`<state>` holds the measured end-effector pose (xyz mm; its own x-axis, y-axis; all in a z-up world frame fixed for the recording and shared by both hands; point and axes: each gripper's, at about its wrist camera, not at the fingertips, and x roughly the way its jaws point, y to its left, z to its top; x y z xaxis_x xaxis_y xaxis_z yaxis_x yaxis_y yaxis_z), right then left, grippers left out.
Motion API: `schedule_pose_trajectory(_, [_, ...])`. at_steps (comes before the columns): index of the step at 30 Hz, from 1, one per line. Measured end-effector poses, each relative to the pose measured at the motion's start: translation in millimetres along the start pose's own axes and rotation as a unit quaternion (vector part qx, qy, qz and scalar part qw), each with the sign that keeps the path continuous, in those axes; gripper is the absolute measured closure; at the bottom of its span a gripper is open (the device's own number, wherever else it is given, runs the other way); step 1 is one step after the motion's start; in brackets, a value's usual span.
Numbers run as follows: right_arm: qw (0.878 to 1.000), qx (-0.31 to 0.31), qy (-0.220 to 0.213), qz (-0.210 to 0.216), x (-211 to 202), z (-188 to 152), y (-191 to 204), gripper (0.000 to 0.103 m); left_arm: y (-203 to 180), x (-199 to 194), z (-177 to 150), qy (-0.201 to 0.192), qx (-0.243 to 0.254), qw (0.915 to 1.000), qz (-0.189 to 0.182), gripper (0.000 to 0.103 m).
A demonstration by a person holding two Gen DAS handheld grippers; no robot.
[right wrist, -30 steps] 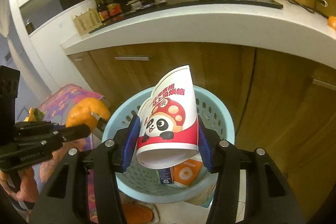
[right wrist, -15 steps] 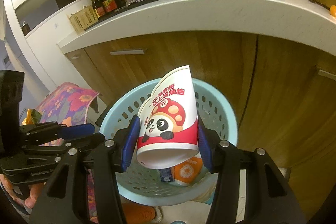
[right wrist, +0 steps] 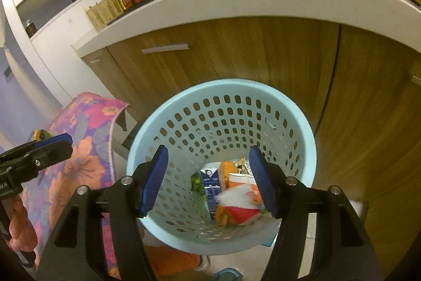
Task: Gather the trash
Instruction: 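Carry the peel and paper cup over the blue basket and open both tools, then move both open tools back from the basket toward the table, then grasp the orange peel half with the left tool while the right tool grasps the orange snack bag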
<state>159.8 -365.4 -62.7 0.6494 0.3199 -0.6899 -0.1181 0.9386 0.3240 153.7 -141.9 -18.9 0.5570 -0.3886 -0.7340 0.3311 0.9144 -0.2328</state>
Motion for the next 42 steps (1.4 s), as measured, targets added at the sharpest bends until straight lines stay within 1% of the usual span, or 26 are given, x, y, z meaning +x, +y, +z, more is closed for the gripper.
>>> schedule_pose_trajectory(4, [1.0,-0.014,-0.01,0.012,-12,2,14,0.043,2,-19,-3,-0.017,-0.003,0.9998,0.004,0.06])
schedule_pose_trajectory(9, [0.998,-0.051,-0.019,0.033,-24,3,47,0.043,9,-51,-6,-0.047,-0.011,0.9988,0.01,0.06])
schedule_pose_trajectory(12, [0.996,-0.074,-0.019,0.045,-26,4,73,0.043,22,-75,-9,-0.07,-0.022,0.9972,0.016,0.06])
schedule_pose_trajectory(15, [0.993,-0.096,-0.016,0.062,-24,4,100,0.043,41,-102,-14,-0.096,-0.037,0.9943,0.029,0.06])
schedule_pose_trajectory(19, [0.987,-0.132,-0.007,0.091,-19,2,146,0.043,76,-138,-24,-0.128,-0.06,0.988,0.063,0.057])
schedule_pose_trajectory(23, [0.976,-0.181,0.002,0.122,-14,-3,204,0.043,124,-176,-40,-0.157,-0.105,0.9767,0.101,0.054])
schedule_pose_trajectory(24, [0.972,-0.196,0.005,0.13,-11,-5,222,0.043,140,-187,-47,-0.165,-0.125,0.9706,0.124,0.054])
schedule_pose_trajectory(25, [0.968,-0.209,0.009,0.138,-8,-7,238,0.043,151,-195,-51,-0.17,-0.136,0.9632,0.158,0.054])
schedule_pose_trajectory(26, [0.965,-0.219,0.014,0.145,-5,-10,251,0.043,159,-202,-55,-0.176,-0.143,0.9528,0.202,0.054])
schedule_pose_trajectory(27, [0.961,-0.231,0.021,0.153,1,-13,269,0.043,173,-209,-61,-0.177,-0.153,0.9379,0.256,0.054])
schedule_pose_trajectory(28, [0.957,-0.241,0.027,0.158,6,-15,284,0.043,181,-213,-64,-0.175,-0.16,0.9323,0.273,0.054])
schedule_pose_trajectory(31, [0.946,-0.269,0.042,0.176,23,-22,322,0.043,217,-218,-76,-0.168,-0.191,0.9238,0.286,0.053])
schedule_pose_trajectory(33, [0.94,-0.28,0.057,0.185,38,-25,346,0.043,242,-214,-82,-0.161,-0.217,0.9186,0.289,0.052])
schedule_pose_trajectory(35, [0.937,-0.286,0.066,0.192,53,-28,362,0.043,264,-207,-86,-0.158,-0.239,0.9165,0.28,0.052])
schedule_pose_trajectory(37, [0.934,-0.294,0.058,0.197,67,-31,377,0.043,284,-198,-90,-0.156,-0.262,0.9154,0.263,0.052])
schedule_pose_trajectory(39, [0.932,-0.292,0.048,0.211,77,-35,384,0.043,299,-185,-94,-0.157,-0.283,0.9136,0.247,0.052])
schedule_pose_trajectory(42, [0.93,-0.298,0.049,0.21,90,-41,389,0.043,308,-170,-97,-0.156,-0.289,0.9142,0.237,0.052])
